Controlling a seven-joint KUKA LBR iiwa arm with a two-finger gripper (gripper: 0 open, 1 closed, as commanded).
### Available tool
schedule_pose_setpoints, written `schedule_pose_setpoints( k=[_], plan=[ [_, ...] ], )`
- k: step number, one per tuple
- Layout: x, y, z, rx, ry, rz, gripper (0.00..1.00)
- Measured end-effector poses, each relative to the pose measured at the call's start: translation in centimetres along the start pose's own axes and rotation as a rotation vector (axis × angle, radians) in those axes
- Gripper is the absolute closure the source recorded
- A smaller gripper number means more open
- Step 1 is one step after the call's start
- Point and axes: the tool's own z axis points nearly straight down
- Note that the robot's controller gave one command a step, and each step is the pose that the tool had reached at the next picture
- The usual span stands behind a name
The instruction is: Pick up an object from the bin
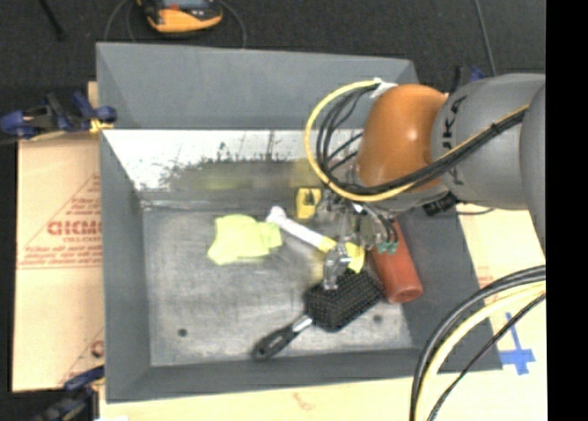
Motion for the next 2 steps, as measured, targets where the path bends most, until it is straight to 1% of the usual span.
schedule_pose_setpoints(
  k=[1, 2],
  plan=[
    [0.45, -3.47, 3.35, -0.001, -0.005, 0.257, 1.00],
    [0.45, -3.46, 3.35, -0.001, -0.005, 0.256, 1.00]
  ],
)
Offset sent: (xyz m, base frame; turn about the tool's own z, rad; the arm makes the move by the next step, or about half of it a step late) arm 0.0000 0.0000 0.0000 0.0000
